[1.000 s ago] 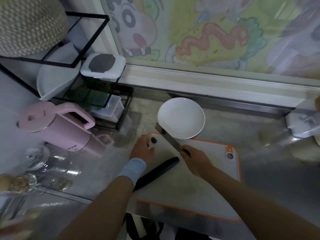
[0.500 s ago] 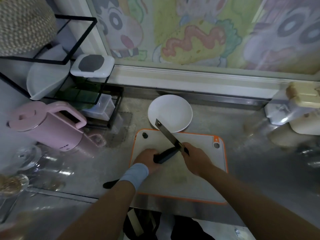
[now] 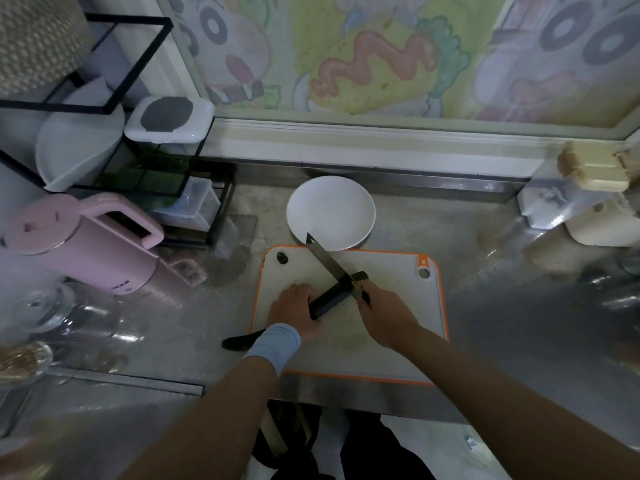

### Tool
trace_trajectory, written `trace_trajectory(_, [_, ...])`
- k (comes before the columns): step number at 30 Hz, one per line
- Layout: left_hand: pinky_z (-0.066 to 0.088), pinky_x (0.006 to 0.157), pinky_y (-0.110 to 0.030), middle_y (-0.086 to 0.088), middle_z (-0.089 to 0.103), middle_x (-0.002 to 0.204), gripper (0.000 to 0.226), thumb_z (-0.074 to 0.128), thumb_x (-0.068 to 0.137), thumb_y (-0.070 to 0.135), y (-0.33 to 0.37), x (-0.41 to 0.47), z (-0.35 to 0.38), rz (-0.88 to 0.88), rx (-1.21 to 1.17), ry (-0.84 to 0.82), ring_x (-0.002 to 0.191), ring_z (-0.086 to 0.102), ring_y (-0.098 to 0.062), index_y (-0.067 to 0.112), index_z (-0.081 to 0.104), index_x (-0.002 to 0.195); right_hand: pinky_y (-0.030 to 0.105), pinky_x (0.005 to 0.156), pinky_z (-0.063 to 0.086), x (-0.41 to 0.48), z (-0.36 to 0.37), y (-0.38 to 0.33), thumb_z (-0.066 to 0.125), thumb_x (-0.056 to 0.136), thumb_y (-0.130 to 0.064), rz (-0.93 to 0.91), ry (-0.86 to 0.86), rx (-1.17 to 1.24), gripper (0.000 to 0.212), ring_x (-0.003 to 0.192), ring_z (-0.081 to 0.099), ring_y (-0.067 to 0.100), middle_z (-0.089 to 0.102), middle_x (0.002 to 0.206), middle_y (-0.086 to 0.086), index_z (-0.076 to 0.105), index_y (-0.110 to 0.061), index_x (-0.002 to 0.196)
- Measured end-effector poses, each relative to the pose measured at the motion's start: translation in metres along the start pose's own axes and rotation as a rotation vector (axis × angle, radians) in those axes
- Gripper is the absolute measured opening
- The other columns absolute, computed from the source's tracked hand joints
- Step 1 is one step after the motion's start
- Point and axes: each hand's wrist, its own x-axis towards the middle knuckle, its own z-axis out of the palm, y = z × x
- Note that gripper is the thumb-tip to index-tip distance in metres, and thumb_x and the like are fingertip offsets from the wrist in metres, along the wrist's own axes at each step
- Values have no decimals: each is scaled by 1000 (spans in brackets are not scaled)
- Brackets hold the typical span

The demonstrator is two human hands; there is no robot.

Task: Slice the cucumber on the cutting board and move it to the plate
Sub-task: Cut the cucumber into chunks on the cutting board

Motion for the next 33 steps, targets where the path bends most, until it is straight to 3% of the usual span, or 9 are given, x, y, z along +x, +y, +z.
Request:
trace_trajectory(3, [42,75,-28,-2,52,101,31,66,79,30,-11,-2,-4,-6,-54,-42,95,54,-22,17,55,105,35,58,40,-4,8,-10,38,99,-27,-14,-22,-26,7,67,51,21,49,71,-4,44,-25,96])
trace_trajectory(8, [48,85,-34,-6,59,108,31,67,80,26,-3,-2,-2,15,-136,3,99,58,-24,14,60,108,31,60,38,-9,11,-16,35,100,-28,-9,-8,-124,17,70,51,20,53,80,-1,48,-22,109])
trace_trajectory(12, [45,78,-31,-4,53,106,21,63,81,21,3,-5,1,51,-82,71,100,52,-22,14,60,101,28,53,33,-16,11,-9,34,100,-28,25,2,-148,21,64,48,15,51,75,-3,46,-23,117])
trace_trajectory(21, [44,81,-28,-6,58,111,24,66,83,19,2,1,0,87,-52,63,99,56,-23,14,65,107,28,49,32,-31,13,-11,32,100,-26,16,-30,-208,14,61,50,18,53,72,2,44,-22,100])
trace_trajectory(28, [46,83,-27,-4,63,113,29,69,81,23,-1,8,-8,20,-72,7,98,60,-23,16,66,110,23,45,23,-26,22,-16,36,98,-17,41,-10,-244,15,55,41,11,42,68,-3,41,-19,112])
trace_trajectory(33, [48,81,-28,-2,66,107,27,71,79,24,-3,9,-10,-20,-114,6,94,62,-21,18,68,105,27,54,36,-14,33,-16,40,92,-10,102,-80,-225,27,64,46,16,40,70,-4,40,-18,118])
